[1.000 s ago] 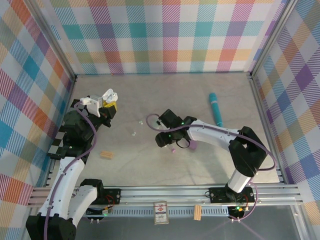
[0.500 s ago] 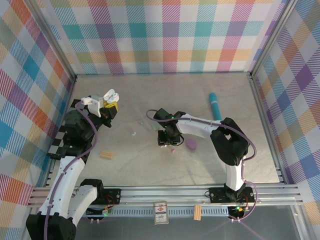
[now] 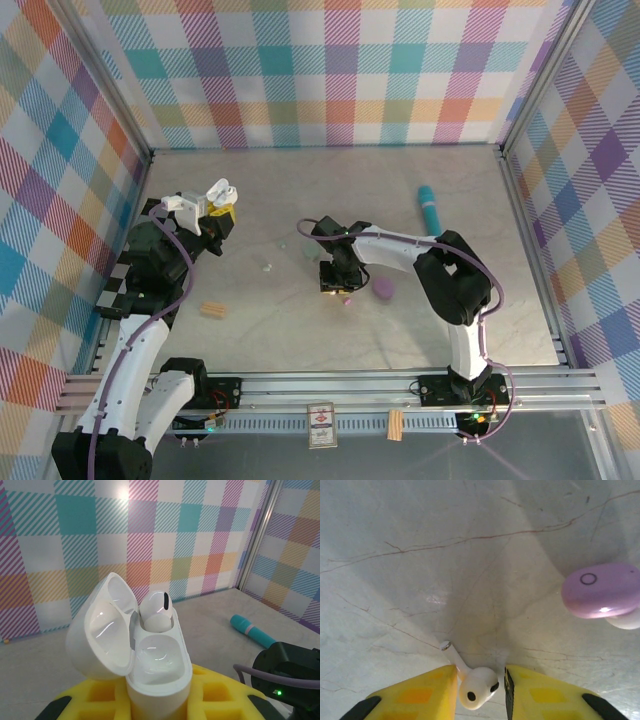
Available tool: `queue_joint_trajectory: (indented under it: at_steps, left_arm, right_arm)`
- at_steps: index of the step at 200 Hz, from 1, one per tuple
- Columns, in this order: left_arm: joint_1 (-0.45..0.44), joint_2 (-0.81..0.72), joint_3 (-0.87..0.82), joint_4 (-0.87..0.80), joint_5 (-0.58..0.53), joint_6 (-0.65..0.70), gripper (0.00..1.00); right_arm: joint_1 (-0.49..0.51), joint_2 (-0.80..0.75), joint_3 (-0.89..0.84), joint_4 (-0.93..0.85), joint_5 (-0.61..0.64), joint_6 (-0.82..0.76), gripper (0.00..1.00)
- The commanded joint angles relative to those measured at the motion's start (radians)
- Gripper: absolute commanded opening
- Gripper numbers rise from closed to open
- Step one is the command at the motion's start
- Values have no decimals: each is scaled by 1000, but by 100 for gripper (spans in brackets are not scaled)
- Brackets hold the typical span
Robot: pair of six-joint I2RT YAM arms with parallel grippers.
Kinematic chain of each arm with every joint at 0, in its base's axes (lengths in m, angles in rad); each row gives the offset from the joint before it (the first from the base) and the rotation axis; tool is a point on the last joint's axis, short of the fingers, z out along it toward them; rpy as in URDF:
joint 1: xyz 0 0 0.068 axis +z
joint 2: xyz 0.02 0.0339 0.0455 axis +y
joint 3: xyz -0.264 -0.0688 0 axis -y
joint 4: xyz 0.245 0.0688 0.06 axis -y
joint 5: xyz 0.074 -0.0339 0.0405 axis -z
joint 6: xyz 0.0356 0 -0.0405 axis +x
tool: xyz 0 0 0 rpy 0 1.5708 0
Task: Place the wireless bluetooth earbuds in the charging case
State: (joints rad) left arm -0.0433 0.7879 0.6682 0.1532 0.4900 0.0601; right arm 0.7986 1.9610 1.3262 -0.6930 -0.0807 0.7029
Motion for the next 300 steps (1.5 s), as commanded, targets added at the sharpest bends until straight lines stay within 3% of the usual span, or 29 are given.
queue_joint_trajectory:
  at_steps: [1, 48, 94, 123, 194, 300]
  left_arm:
    - [7, -16, 1, -1, 24, 5, 0]
    - [7, -24, 1, -12, 21, 6, 0]
    - [7, -23, -8, -7, 19, 10, 0]
    - [7, -24, -11, -6, 18, 9, 0]
    - [7, -47, 1, -64, -9, 50, 0]
    - [7, -78, -14, -82, -9, 48, 0]
  right_arm:
    - [-6, 19, 24, 3, -16, 4, 30]
    - [-6, -4, 15, 20, -9, -21, 28]
    - [2, -37, 36, -27, 39, -261, 38]
    - [-4, -88, 34, -5, 92, -297, 40]
    - [-8, 32, 104, 73, -15, -251, 32]
    - [63, 46, 95, -14, -64, -405, 33]
